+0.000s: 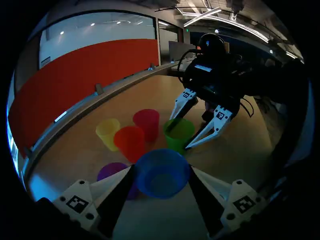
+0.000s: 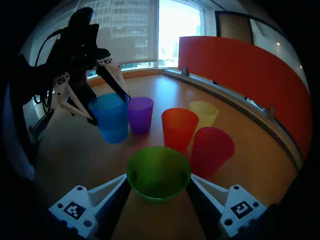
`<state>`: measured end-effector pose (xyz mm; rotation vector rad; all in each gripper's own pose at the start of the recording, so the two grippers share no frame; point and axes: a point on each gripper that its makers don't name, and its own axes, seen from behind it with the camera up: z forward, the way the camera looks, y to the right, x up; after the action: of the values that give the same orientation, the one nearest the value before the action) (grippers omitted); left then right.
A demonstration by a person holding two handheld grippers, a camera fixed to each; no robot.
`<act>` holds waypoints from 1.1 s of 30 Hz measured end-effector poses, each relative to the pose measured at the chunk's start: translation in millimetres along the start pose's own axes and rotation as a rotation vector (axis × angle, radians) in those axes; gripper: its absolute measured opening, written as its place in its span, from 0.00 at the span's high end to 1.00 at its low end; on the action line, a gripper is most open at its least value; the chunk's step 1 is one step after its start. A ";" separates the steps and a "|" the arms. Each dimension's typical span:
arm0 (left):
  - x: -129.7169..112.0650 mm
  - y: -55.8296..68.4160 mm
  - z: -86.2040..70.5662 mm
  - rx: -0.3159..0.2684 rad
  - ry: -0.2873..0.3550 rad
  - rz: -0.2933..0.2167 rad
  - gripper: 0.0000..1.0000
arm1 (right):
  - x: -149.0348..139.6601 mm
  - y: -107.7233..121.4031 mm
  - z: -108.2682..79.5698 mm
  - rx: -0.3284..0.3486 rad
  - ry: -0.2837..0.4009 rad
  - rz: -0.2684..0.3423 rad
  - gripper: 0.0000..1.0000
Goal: Pour water
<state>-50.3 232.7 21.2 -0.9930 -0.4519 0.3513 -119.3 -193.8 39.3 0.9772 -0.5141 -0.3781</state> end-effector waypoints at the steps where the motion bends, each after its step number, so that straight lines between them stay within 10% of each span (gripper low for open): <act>1: 0.2 -0.2 -0.3 0.003 0.003 -0.003 0.10 | 1.7 -0.2 -1.5 -0.002 0.006 0.001 0.10; 33: 71.4 -5.9 -59.0 0.141 0.407 -0.114 0.10 | 117.0 -21.8 -88.0 -0.130 0.283 0.029 0.11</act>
<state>41.5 221.6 13.2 -0.8699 -0.1114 0.0715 25.0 -205.9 8.5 0.8791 -0.2439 -0.2389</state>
